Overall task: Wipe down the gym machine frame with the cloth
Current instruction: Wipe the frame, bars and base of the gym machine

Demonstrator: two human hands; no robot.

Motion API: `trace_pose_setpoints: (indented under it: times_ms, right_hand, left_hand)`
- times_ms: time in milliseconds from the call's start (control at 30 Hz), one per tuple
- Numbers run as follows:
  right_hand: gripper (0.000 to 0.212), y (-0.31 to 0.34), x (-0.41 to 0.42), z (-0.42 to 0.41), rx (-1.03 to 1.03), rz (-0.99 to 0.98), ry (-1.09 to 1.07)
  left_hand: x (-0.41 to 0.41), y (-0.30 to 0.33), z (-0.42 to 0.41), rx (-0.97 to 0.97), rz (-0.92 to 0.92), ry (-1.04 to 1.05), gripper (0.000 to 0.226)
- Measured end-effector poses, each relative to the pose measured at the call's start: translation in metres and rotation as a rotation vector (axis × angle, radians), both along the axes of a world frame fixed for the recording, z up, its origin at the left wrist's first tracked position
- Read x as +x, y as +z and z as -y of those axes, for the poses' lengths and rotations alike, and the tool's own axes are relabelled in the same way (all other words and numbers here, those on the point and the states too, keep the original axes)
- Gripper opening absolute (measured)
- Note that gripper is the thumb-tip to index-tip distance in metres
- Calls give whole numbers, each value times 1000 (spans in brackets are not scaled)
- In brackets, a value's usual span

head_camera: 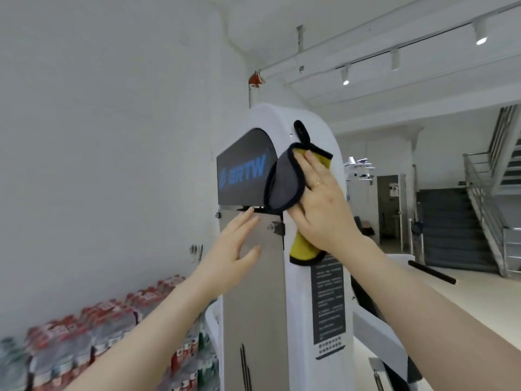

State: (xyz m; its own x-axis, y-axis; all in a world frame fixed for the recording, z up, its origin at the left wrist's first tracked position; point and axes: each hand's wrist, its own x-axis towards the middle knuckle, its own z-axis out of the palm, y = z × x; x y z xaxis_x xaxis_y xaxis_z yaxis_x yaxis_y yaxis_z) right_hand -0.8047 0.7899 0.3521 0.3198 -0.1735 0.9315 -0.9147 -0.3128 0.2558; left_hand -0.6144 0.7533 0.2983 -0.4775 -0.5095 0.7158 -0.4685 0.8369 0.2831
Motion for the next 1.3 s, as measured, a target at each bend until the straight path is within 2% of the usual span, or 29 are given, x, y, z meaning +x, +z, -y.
trace_pose_setpoints:
  times_ms: [133, 233, 333, 400, 533, 667, 767, 900, 1033, 1133, 1233, 1300]
  right_hand:
    - [57, 61, 1, 4, 38, 106, -12]
    - [50, 21, -1, 2, -6, 77, -28]
    - [46, -42, -8, -4, -15, -108, -98]
    - [47, -52, -12, -8, 7, -184, -89]
    - [51, -7, -9, -16, 98, -188, -48]
    - [50, 43, -9, -10, 126, -189, -74]
    - [61, 71, -9, -1, 125, -136, 25]
    - [55, 119, -15, 14, 170, -110, 100]
    - [51, 142, -23, 28, 198, -100, 188]
    - [51, 108, -42, 27, 113, -116, 343]
    - [46, 61, -77, 30, -94, -332, 400]
    - [47, 65, -90, 35, -139, -477, 371]
  left_hand:
    - [1, -8, -23, -30, 81, 37, 58]
    - [11, -24, -34, 39, 63, 39, 57]
    - [20, -43, -44, 102, 79, 70, 56]
    - [23, -49, -51, 114, 109, 77, 58]
    - [25, -39, -66, 64, 92, 52, 61]
    - [18, -12, -76, -75, 103, 35, 65]
    - [6, 8, -75, -140, 142, 69, 61]
    - [-20, 26, -62, -140, 139, 117, 62]
    - [-52, 30, -50, -68, 36, 115, 63]
    - [-71, 16, -48, -29, -136, 150, 59]
    - [-89, 1, -52, -56, -355, 177, 43]
    - [-97, -4, -54, -106, -449, 252, 42]
